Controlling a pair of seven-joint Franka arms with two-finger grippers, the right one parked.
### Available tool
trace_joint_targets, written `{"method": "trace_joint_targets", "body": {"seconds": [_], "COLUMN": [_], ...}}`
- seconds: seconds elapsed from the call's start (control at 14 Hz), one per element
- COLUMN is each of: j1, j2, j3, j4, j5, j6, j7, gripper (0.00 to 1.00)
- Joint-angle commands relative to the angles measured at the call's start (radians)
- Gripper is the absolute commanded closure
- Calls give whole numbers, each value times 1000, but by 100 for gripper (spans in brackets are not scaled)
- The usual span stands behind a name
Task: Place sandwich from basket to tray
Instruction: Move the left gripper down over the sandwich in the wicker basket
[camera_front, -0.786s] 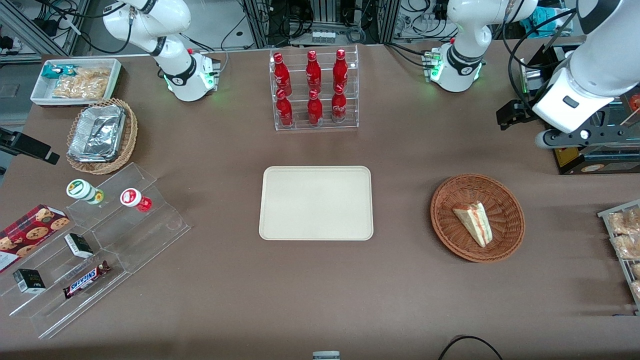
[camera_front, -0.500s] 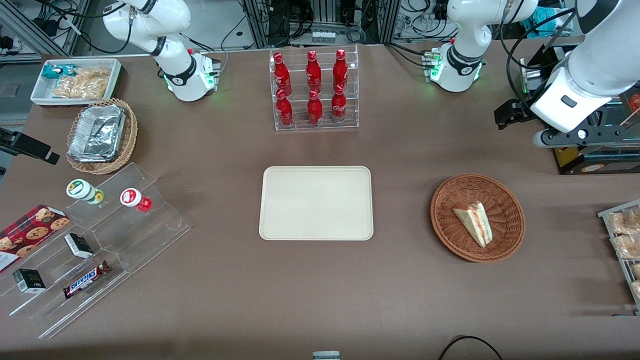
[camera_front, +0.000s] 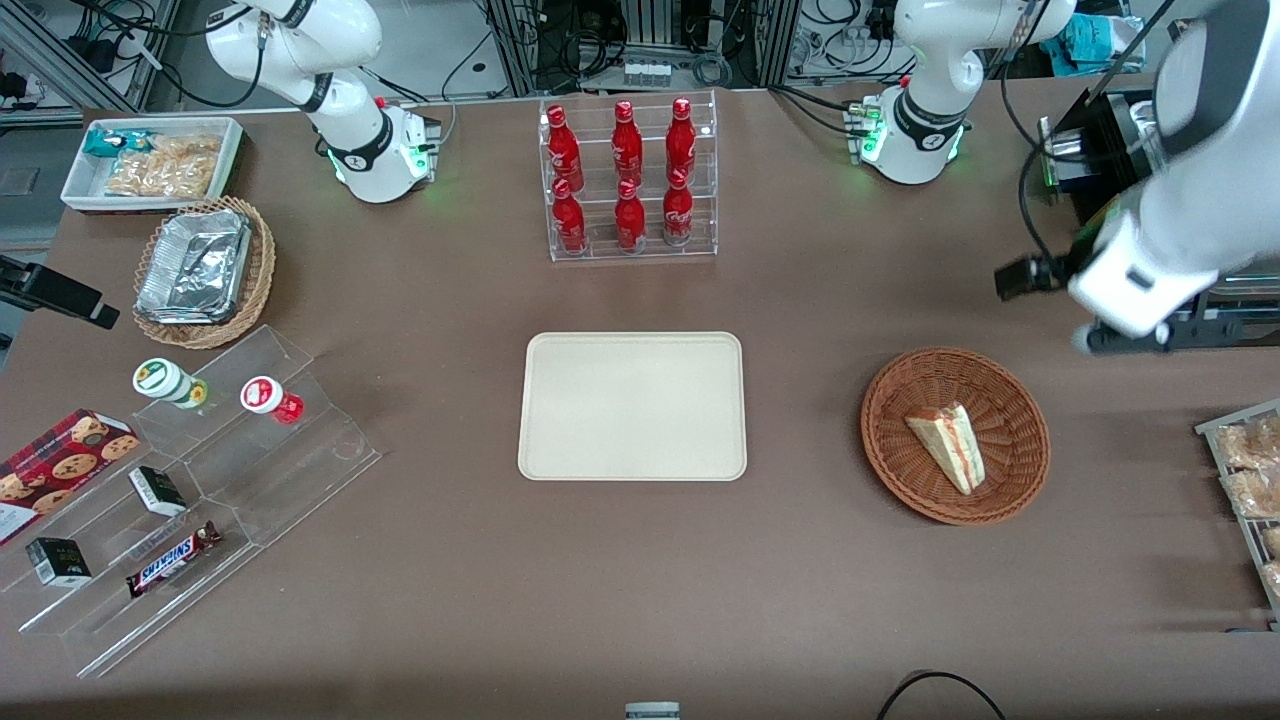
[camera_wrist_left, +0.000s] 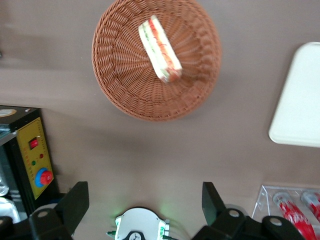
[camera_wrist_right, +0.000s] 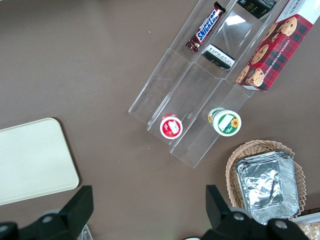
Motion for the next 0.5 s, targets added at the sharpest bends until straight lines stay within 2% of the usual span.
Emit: {"method": "trace_joint_targets", "body": {"seconds": [0.0,0.29,0.43], "j1": [15,35,35], "j2": [155,250,299], "j3": [32,35,35], "j4": [15,-105,-108], "j5": [-11,-8,-11], "j6": [67,341,392], "j7": [-37,-384,-436], "gripper": [0,0,0]}}
